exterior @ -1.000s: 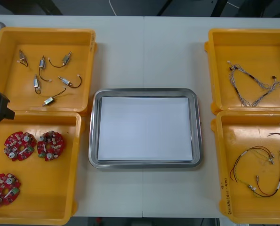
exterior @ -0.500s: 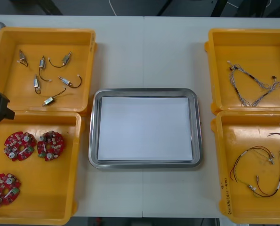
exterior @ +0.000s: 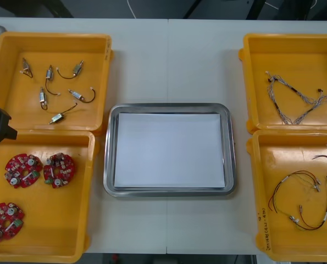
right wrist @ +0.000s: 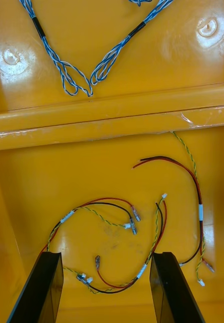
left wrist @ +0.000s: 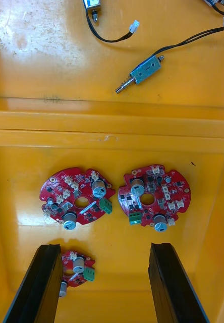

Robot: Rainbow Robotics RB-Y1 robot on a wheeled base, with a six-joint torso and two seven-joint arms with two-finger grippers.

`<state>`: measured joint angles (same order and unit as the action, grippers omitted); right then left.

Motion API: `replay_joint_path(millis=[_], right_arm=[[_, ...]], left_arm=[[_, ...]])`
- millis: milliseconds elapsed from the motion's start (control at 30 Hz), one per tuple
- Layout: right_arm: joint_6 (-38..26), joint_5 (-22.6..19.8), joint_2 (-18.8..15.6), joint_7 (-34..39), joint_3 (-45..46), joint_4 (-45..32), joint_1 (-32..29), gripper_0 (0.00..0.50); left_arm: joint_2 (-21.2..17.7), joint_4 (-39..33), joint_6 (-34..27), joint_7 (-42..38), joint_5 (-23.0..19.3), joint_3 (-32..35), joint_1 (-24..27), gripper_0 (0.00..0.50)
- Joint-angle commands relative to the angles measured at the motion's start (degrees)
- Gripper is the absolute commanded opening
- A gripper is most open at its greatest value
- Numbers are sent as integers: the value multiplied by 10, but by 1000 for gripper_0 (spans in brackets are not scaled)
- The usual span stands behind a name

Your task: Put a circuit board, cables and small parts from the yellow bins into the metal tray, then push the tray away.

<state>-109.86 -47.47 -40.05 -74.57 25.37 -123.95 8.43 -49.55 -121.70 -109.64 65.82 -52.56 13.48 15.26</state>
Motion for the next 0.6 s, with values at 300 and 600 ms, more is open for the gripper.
replay_joint_path(millis=[300,600], right_arm=[[-1,2,-20,15,-5,-4,-8,500],[-1,2,-20,15,-5,-4,-8,500]], left_arm=[[-17,-14,-4,33,-2,17,-8,500],[-17,-14,-4,33,-2,17,-8,500]])
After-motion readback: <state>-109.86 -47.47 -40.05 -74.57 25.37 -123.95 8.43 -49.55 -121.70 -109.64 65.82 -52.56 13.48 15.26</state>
